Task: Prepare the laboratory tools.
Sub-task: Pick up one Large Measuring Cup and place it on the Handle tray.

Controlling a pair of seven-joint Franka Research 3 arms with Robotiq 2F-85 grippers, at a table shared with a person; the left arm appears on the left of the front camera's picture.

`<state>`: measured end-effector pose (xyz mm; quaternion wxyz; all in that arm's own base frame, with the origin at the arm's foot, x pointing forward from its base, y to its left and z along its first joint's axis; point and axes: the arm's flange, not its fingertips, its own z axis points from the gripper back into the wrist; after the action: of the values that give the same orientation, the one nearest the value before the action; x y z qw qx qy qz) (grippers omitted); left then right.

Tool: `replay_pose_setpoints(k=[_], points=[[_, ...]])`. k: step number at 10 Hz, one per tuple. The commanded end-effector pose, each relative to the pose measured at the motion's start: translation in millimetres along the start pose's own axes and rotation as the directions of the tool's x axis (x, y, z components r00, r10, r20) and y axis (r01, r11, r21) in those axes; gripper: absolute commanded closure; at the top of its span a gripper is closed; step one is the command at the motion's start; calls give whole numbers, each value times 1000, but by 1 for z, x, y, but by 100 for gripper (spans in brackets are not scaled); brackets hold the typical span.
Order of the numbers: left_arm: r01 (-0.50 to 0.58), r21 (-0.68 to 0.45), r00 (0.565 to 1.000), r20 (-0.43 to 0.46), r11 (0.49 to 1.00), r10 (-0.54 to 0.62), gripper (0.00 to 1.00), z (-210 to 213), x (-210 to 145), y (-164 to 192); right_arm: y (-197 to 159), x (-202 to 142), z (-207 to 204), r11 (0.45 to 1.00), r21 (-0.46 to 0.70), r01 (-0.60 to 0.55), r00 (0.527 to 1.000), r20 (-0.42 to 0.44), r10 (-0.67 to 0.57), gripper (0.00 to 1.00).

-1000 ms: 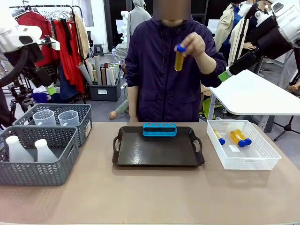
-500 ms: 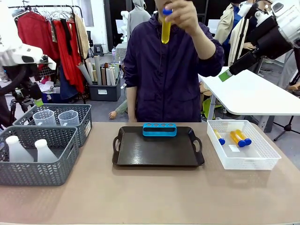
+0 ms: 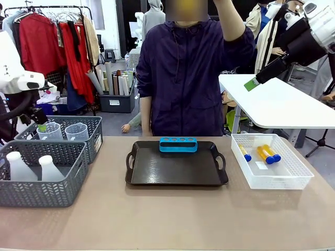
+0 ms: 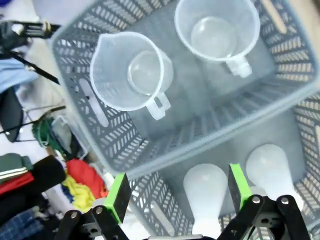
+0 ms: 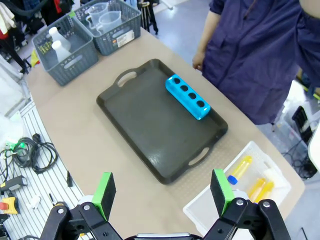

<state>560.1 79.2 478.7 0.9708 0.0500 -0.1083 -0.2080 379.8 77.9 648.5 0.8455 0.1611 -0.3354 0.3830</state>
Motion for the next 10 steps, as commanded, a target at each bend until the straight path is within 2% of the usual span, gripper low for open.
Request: replay_pose_setpoints(k=[1,4,10], points=[[-83,-11,996,26,996,83,0,-12,12,5,0,1,1,1000,17,-2,1000,14,1,0],[-139,-3,988,70,990,139,0,-36,23,18,0,1,1,1000,17,-2,1000,14,1,0],[-240,-12,970,26,971,240,0,-76,25,32,0,1,1,1000,17,-2,1000,14,1,0]])
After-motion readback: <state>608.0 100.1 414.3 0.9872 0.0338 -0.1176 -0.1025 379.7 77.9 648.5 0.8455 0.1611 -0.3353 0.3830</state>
